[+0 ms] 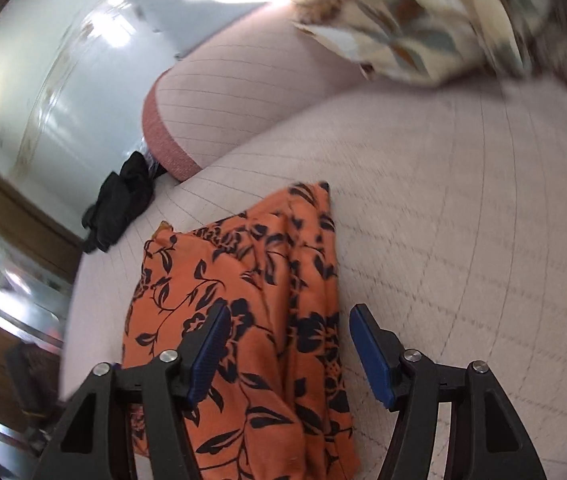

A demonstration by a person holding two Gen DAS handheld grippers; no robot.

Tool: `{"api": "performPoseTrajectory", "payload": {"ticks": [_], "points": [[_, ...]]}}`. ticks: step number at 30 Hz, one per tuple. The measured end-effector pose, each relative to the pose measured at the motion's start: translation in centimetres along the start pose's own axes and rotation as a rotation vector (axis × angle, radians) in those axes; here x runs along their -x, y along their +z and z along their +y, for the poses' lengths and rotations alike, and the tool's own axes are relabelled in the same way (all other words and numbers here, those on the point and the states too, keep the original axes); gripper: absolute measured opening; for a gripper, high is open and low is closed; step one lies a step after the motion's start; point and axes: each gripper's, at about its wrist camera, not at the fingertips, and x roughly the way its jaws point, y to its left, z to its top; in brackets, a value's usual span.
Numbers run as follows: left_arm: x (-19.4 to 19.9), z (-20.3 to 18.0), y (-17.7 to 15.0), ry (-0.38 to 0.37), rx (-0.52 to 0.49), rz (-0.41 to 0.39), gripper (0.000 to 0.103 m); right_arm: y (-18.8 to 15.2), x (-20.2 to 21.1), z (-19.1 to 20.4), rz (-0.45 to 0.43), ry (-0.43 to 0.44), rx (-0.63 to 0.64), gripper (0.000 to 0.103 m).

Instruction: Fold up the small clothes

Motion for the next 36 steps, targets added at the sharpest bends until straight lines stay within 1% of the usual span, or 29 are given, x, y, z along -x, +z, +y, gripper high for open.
{"api": "performPoseTrajectory", "payload": {"ticks": [2, 6, 10, 12, 15, 17, 19, 21, 22, 24, 25, 27, 29, 30, 31, 32, 36], "points": [[-0.4, 0.1, 0.0, -0.026, 0.008, 0.023, 0.096, 0.1, -0.5, -1.8, 0.030, 0.039, -0.077, 0.067], [-0.9, 0.2, -0.1, -0.081, 0.030, 0.051, 0.096, -0.1, -2.1, -4.1, 0.102, 0.108, -0.178, 0.067], [-1.3, 0.4, -0.1, -0.121, 0.049, 0.067, 0.096, -0.6, -3.8, -4.7, 0.155, 0.173, -0.227, 0.068], [-1.6, 0.7, 0.0, -0.142, 0.068, 0.075, 0.096, -0.9, -4.7, -4.8, 0.177, 0.207, -0.236, 0.070], [-1.8, 0.7, 0.1, -0.153, 0.076, 0.071, 0.093, -1.1, -5.1, -4.9, 0.167, 0.246, -0.246, 0.077], [-2.1, 0.5, 0.2, -0.179, 0.076, 0.079, 0.081, -1.2, -5.5, -4.5, 0.172, 0.273, -0.242, 0.080], [-2.4, 0.4, 0.2, -0.206, 0.083, 0.090, 0.078, -1.4, -6.0, -3.8, 0.180, 0.289, -0.218, 0.080], [-2.7, 0.0, 0.3, -0.214, 0.078, 0.089, 0.075, -1.4, -6.6, -2.9, 0.188, 0.302, -0.191, 0.081], [-2.8, -0.2, 0.2, -0.218, 0.075, 0.091, 0.072, -1.6, -6.8, -2.4, 0.192, 0.311, -0.174, 0.081], [-2.9, -0.6, 0.2, -0.206, 0.070, 0.082, 0.070, -1.8, -7.1, -1.3, 0.191, 0.300, -0.138, 0.081], [-2.9, -0.7, 0.2, -0.201, 0.066, 0.079, 0.068, -2.0, -7.2, -0.8, 0.186, 0.292, -0.117, 0.080], [-2.8, -0.8, 0.2, -0.193, 0.068, 0.074, 0.064, -2.3, -7.2, -0.3, 0.183, 0.279, -0.091, 0.076], [-2.6, -0.7, 0.1, -0.188, 0.073, 0.065, 0.058, -2.5, -7.2, -0.1, 0.175, 0.256, -0.084, 0.063], [-2.5, -0.9, 0.1, -0.180, 0.069, 0.059, 0.056, -2.7, -7.1, -0.1, 0.172, 0.256, -0.088, 0.060], [-2.4, -1.1, 0.0, -0.170, 0.061, 0.051, 0.053, -2.8, -7.1, 0.0, 0.169, 0.259, -0.092, 0.054], [-2.1, -1.4, -0.1, -0.156, 0.046, 0.042, 0.049, -2.9, -6.9, 0.1, 0.162, 0.254, -0.092, 0.051], [-1.3, -2.7, -0.6, -0.093, -0.018, 0.011, 0.041, -3.4, -6.0, 1.3, 0.121, 0.206, -0.041, 0.046]]}}
